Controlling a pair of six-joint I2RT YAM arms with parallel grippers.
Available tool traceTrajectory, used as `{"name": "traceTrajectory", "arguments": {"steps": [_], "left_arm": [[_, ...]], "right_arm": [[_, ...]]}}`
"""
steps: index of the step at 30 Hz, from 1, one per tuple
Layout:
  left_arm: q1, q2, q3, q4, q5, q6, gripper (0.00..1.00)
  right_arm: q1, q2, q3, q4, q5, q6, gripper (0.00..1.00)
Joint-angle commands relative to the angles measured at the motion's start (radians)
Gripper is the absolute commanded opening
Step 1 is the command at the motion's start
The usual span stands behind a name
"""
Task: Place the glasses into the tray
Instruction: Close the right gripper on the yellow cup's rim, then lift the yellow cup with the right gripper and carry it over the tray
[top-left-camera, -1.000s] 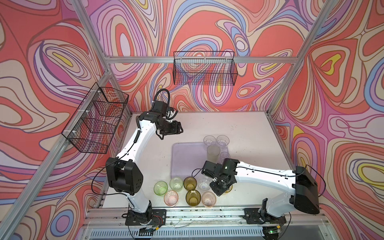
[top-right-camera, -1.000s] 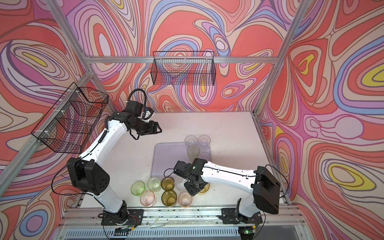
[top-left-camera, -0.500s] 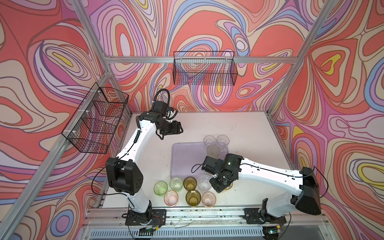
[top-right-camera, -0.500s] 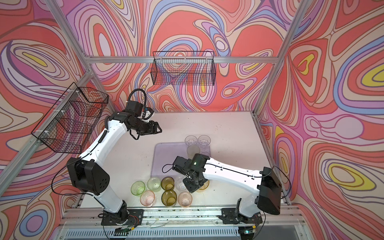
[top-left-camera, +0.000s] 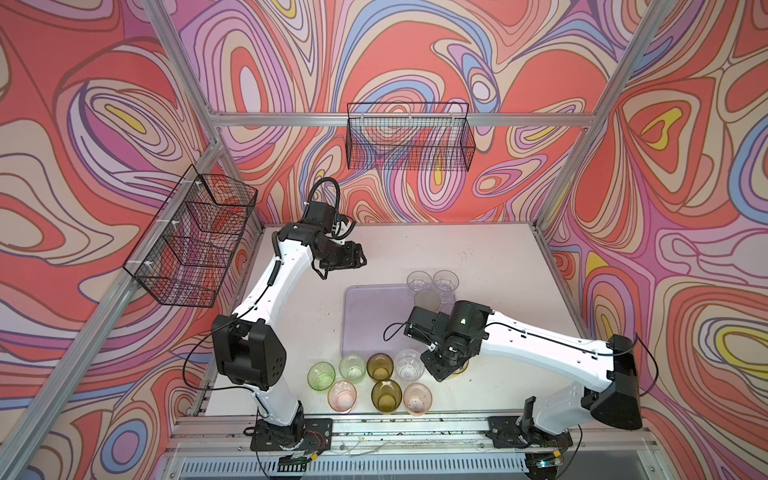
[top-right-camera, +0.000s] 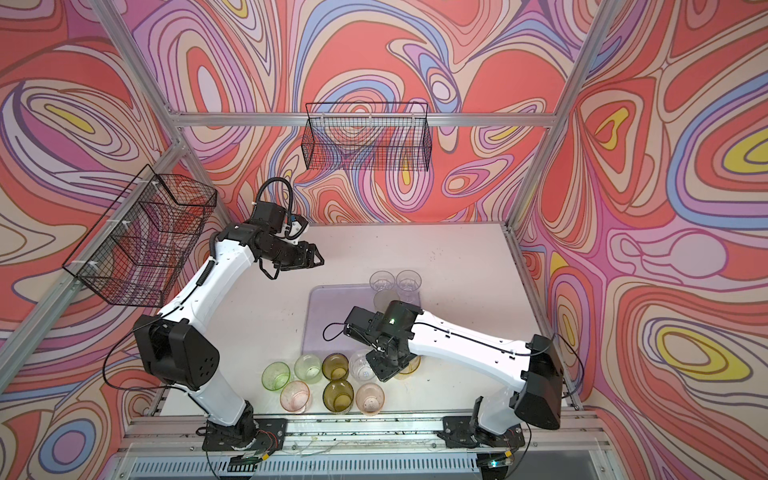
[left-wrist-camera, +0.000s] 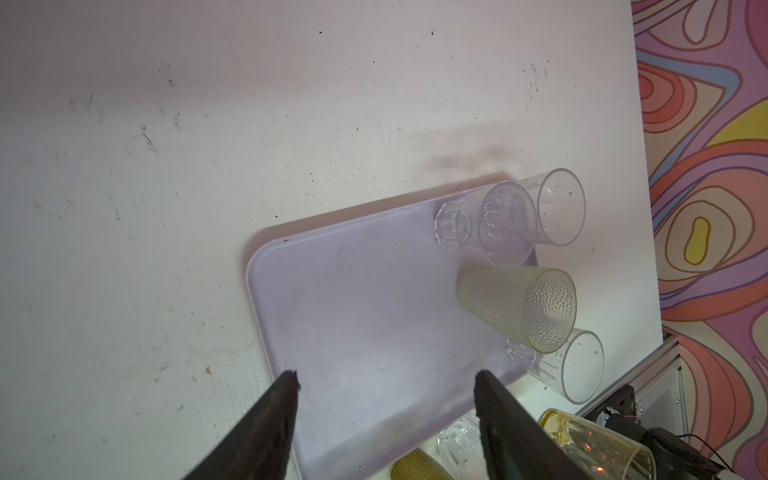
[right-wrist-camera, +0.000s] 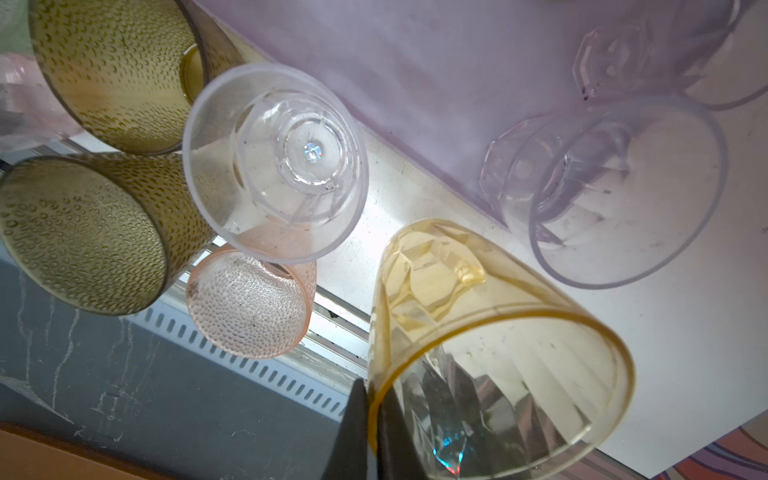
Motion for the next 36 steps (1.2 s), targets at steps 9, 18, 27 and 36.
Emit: {"name": "traceTrajectory", "arguments": {"steps": [9, 18, 27, 36], "left_arm": [[0.001, 0.007, 0.012, -0.014, 0.01, -0.004, 0.71], [0.001, 0.007, 0.013, -0.017, 0.01, -0.003, 0.71], [0.001, 0.007, 0.013, -0.017, 0.009, -0.003, 0.71], [0.001, 0.008, 0.013, -0.017, 0.007, -0.002, 0.71]], "right_arm": [[0.005, 0.027, 0.099, -0.029, 0.058, -0.045, 0.0], [0.005, 0.069, 0.142, -0.038, 0.107, -0.081, 0.0], [-0.025, 0.096, 0.185, -0.031, 0.129, -0.112, 0.0], [-0.068, 0.125, 0.227, -0.005, 0.132, -0.154, 0.0]]}}
